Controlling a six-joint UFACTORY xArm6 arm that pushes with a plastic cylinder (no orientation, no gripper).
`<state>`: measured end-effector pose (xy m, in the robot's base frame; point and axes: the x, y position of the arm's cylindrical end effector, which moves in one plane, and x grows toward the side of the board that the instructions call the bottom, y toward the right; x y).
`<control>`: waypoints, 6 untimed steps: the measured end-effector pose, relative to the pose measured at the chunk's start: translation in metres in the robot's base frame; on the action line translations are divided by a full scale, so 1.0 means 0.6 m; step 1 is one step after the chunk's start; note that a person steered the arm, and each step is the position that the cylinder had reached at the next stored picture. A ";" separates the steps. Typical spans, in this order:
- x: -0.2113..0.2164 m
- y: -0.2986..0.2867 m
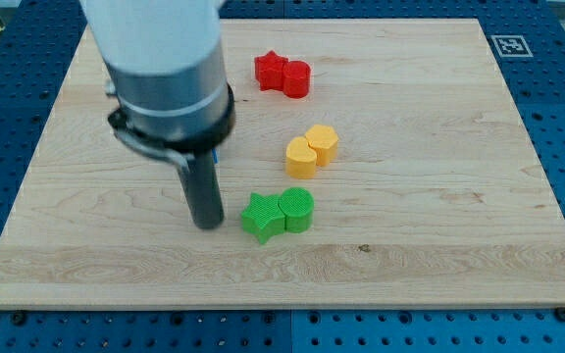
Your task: Push the blue cube up
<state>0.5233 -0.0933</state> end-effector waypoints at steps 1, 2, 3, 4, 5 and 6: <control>-0.015 -0.012; -0.034 -0.089; -0.041 -0.109; -0.075 -0.081; -0.087 -0.063; -0.095 -0.060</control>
